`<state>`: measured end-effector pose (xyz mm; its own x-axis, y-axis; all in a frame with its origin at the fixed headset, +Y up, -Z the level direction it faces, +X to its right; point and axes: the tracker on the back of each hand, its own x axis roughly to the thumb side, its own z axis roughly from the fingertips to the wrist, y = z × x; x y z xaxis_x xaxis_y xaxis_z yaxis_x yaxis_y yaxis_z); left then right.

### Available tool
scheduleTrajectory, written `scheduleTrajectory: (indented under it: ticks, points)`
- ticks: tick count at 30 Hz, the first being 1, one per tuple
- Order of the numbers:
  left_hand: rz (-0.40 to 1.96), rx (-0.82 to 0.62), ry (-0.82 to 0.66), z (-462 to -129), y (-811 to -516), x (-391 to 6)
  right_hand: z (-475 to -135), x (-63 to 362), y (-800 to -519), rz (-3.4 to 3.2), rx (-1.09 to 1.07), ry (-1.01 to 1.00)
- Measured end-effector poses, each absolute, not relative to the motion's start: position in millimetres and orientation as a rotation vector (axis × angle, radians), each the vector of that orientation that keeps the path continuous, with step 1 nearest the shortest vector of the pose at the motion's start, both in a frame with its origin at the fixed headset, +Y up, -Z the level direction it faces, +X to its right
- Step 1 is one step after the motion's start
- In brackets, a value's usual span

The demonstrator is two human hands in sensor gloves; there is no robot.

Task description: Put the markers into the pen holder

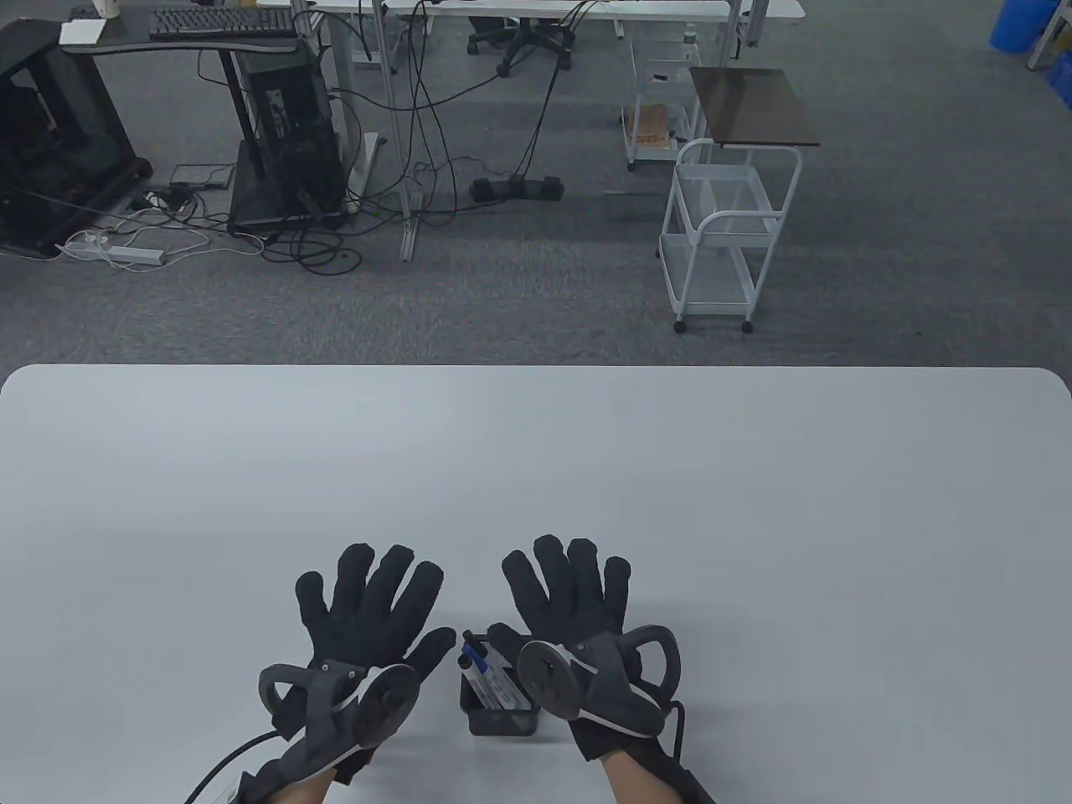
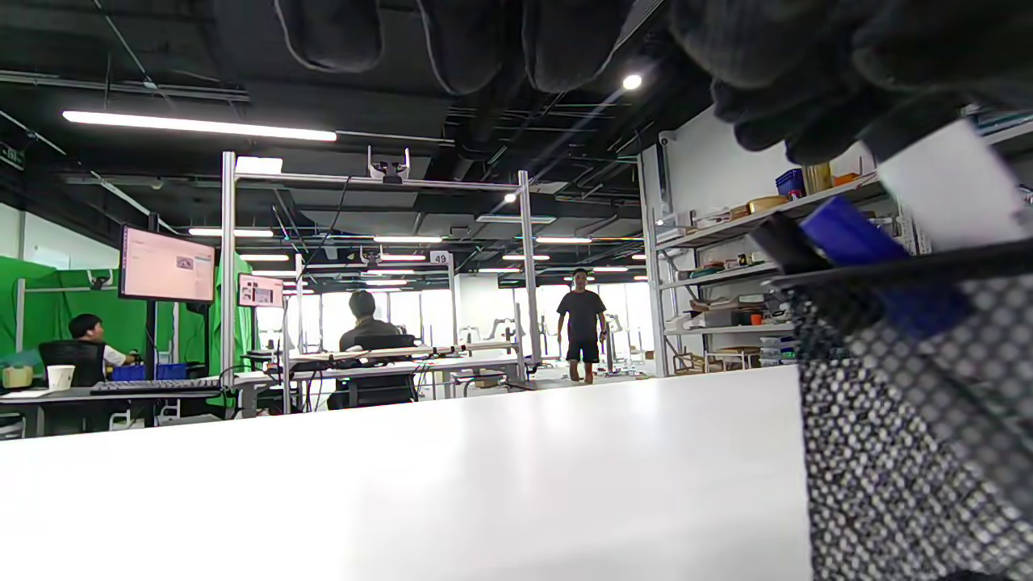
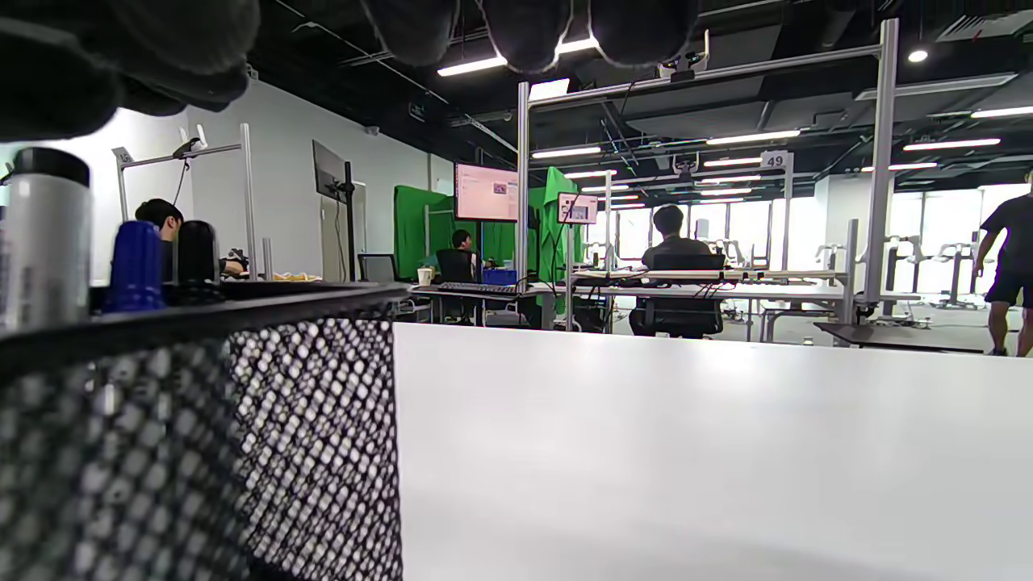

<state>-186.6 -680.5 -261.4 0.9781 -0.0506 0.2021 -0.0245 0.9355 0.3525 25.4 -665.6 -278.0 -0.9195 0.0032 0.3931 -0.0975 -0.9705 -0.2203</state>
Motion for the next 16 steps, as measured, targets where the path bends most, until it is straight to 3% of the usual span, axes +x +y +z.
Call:
scheduleTrajectory:
  ticks: [16]
  points:
    - [-0.017,0.343,-0.202,-261.5,-680.9,-191.2,-277.8,26.3,-666.1,3.0,0.604,-0.384]
